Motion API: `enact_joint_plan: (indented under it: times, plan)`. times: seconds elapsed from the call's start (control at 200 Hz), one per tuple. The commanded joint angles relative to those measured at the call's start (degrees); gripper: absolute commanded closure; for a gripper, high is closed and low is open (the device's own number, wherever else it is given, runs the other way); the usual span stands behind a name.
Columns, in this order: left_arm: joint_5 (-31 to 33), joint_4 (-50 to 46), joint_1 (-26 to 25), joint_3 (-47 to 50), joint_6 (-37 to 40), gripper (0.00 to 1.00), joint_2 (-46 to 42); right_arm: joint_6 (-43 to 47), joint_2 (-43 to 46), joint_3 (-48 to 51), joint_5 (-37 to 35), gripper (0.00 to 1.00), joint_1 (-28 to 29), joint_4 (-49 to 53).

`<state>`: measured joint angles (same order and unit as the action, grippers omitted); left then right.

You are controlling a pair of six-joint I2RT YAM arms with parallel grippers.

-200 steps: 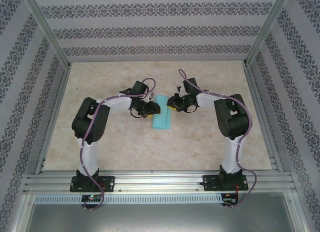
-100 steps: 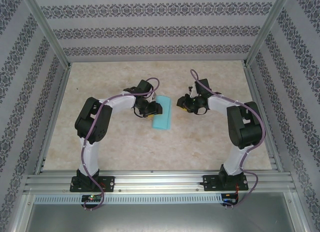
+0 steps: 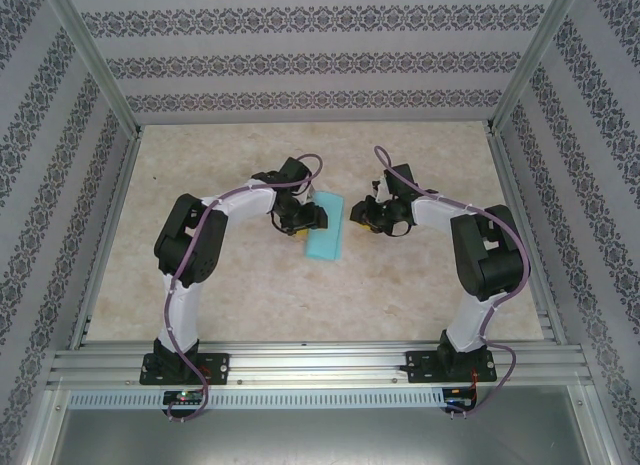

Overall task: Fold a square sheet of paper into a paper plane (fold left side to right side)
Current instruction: First fold in half a square sheet of paper at the center of the table.

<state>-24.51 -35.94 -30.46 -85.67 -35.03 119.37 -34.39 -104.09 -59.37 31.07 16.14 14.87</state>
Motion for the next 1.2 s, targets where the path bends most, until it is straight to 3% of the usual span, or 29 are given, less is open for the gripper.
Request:
enact_joint_plan:
  times: [0.0,1.194]
  plan:
    - [0.07,-2.17,-0.77,-2.43,-0.99,0.44,1.19,-0.23,1.26,1.01,-0.09,0.71,0.77,-2.18]
    - [1.16,-5.30,-1.54,-7.41,0.43,0.44,6.78,-2.79,-0.24,0.35,1.27,0.75,2.15,-4.63]
